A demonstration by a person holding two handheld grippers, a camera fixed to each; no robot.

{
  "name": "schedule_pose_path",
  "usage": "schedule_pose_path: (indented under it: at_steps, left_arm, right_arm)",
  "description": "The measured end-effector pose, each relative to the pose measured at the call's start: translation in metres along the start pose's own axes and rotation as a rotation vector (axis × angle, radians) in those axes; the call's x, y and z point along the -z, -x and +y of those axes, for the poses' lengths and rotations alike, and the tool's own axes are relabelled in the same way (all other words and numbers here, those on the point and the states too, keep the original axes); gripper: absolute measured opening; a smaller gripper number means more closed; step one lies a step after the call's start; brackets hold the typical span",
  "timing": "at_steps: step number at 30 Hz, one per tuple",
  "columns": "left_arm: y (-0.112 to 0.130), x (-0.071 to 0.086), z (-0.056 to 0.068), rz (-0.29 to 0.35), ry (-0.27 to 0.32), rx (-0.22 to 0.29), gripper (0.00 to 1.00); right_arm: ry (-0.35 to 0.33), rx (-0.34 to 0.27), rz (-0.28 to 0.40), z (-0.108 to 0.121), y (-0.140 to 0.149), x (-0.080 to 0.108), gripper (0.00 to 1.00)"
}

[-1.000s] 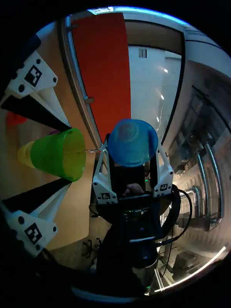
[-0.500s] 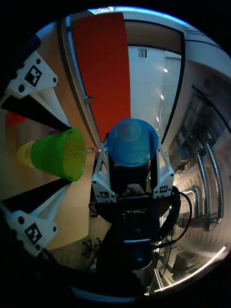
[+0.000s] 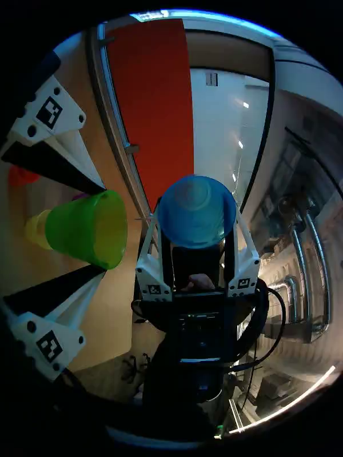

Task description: Pour water

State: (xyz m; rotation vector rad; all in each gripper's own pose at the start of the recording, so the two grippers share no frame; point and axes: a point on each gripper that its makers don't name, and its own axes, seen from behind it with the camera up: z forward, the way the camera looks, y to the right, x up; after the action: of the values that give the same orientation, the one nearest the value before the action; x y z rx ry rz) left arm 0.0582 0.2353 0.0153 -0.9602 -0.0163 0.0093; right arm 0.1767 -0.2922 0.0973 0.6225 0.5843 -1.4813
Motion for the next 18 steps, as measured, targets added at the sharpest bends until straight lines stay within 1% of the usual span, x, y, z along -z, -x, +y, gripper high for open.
schedule_pose_path:
  at_steps: [5,8,11,14,18]
  left_arm:
    - [0.000,0.000,-0.001,0.001,-0.002,0.000,0.86]
    - [0.000,0.001,-0.002,0.002,-0.004,0.002,0.86]
    - [0.000,0.001,-0.002,0.001,-0.005,0.003,0.86]
    - [0.001,0.001,-0.002,-0.002,-0.007,0.002,0.86]
    - [-0.001,0.002,-0.002,-0.003,-0.011,-0.001,0.86]
  right_arm:
    - [0.002,-0.021,-0.002,-0.001,0.000,0.001,0.88]
    - [-0.001,-0.067,0.003,-0.004,-0.001,0.003,0.88]
    - [-0.002,-0.134,0.007,-0.004,-0.002,0.005,0.88]
    - [0.002,-0.213,0.005,-0.004,-0.001,0.008,0.88]
    - [0.001,-0.342,-0.005,-0.006,0.002,0.014,0.88]
